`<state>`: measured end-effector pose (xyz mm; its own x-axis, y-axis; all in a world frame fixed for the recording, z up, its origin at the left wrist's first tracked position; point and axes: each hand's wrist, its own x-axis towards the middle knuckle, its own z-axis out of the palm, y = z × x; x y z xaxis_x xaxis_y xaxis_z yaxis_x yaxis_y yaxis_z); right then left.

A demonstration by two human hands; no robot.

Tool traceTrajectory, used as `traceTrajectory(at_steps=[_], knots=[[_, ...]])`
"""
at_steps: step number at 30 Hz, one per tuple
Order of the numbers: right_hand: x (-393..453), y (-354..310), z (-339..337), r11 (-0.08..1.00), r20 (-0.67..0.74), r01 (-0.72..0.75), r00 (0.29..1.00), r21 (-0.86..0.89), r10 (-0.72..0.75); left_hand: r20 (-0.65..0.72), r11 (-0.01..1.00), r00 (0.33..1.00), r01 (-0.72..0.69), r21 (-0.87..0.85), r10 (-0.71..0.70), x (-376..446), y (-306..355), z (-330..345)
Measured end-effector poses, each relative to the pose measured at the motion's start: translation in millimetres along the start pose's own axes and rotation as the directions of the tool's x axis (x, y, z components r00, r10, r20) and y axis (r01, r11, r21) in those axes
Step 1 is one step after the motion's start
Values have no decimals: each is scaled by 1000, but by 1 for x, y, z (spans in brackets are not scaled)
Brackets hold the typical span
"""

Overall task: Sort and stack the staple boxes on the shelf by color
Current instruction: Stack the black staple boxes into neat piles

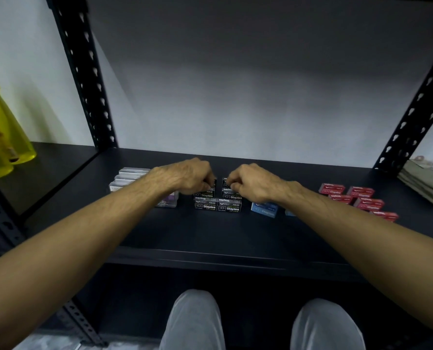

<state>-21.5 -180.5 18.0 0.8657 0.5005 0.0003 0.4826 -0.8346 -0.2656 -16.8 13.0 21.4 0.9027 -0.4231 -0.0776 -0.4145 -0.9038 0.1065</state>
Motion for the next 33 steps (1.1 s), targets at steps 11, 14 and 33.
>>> traceTrajectory(at_steps=[11, 14, 33], knots=[[3, 5, 4, 999, 90, 35, 995, 25, -37, 38, 999, 999, -30, -45, 32, 3, -3, 2], [2, 5, 6, 999, 92, 41, 995, 27, -43, 56, 996, 998, -26, -88, 31, 3, -3, 3], [-1, 0, 9, 998, 87, 54, 995, 40, -57, 82, 983, 997, 23, -181, -8, -3, -1, 5]])
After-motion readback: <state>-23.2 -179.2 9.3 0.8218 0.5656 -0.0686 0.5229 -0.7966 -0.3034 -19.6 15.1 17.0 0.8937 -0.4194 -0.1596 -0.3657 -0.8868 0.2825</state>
